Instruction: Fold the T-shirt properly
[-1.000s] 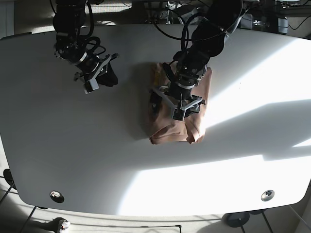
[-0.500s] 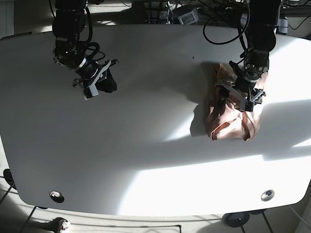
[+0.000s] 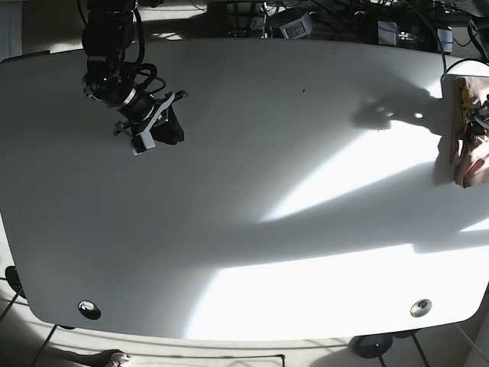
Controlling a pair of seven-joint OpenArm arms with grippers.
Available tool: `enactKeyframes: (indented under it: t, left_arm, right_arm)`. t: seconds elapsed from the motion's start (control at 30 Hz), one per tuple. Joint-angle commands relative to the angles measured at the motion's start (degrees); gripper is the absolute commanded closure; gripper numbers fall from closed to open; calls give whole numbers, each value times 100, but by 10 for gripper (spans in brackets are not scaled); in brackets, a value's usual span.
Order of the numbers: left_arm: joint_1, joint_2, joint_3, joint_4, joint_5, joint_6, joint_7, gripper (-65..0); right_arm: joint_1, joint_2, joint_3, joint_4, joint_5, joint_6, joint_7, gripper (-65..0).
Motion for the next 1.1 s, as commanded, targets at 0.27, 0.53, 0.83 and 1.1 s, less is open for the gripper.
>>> enactKeyframes:
  t: [0.27, 0.53, 0.83, 1.1]
  left_arm:
    - [133, -235, 132, 1820, -6, -489, -93, -471]
    - [616, 1409, 176, 3842, 55, -45, -93, -471]
    - [1126, 3844, 581, 5292, 1919, 1327, -207, -472]
    - [3526, 5339, 616, 6101, 2490, 2443, -2361, -471]
  right_arm:
    - [-169, 36, 14, 1045, 91, -46, 140, -86]
    - [-380, 80, 57, 1432, 56, -679, 228, -86]
    - [-889, 36, 998, -133, -779, -775, 2830, -86]
    - [-2331, 28, 1068, -370, -771, -758, 4351, -86]
